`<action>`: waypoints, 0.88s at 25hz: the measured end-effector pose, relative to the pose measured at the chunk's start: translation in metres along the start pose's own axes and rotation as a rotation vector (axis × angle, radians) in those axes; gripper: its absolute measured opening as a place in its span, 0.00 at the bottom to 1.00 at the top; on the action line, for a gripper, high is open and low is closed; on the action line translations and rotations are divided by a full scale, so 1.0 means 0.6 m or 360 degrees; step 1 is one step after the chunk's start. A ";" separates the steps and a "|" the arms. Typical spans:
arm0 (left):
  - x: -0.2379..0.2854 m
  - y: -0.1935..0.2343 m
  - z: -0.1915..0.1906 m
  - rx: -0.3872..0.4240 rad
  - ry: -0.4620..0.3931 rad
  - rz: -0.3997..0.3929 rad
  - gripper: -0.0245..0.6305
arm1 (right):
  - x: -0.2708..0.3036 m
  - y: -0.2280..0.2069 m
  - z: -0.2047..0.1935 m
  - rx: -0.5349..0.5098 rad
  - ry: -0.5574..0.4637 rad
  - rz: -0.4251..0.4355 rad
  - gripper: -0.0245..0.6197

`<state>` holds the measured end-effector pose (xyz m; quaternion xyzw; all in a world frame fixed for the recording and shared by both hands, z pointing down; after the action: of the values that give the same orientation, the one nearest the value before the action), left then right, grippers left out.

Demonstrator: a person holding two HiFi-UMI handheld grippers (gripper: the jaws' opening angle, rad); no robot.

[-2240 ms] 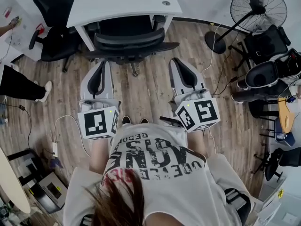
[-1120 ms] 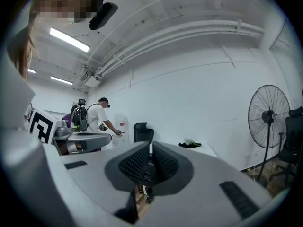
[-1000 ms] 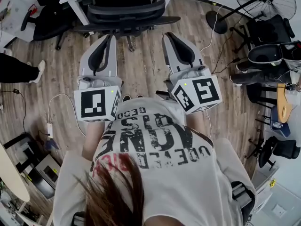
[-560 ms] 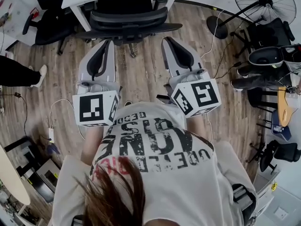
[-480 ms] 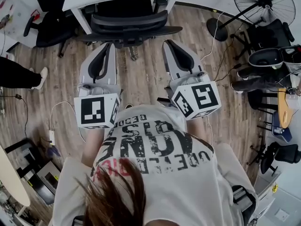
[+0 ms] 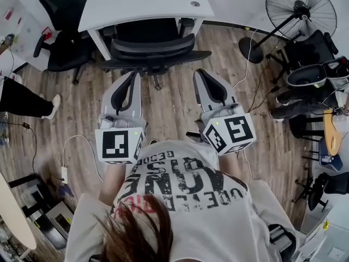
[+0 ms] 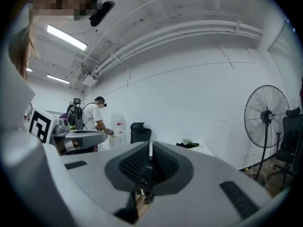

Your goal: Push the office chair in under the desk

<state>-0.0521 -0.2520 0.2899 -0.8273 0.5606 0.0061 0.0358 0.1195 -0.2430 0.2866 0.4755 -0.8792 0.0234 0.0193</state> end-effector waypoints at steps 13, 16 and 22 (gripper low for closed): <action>-0.024 0.013 -0.003 -0.0018 -0.0004 0.0035 0.06 | -0.007 0.019 0.000 -0.0036 -0.0015 0.0023 0.08; -0.027 0.017 -0.006 -0.0020 -0.0002 0.0030 0.06 | -0.005 0.022 -0.001 -0.0033 -0.0018 0.0017 0.08; -0.038 0.020 -0.008 -0.0016 -0.0007 0.0040 0.06 | -0.011 0.028 -0.002 -0.0038 -0.0023 0.0004 0.08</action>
<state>-0.0718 -0.2358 0.2949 -0.8203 0.5709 0.0112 0.0329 0.1090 -0.2285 0.2872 0.4741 -0.8802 0.0095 0.0185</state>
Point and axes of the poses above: the fingertips, and each gripper's own axes: x forward along the fingers, y to its left, z out of its top, the point moved 3 cm from there along -x, backward along the fingers, and after that the axes turned 7 degrees about z, right-handed, at the moved point
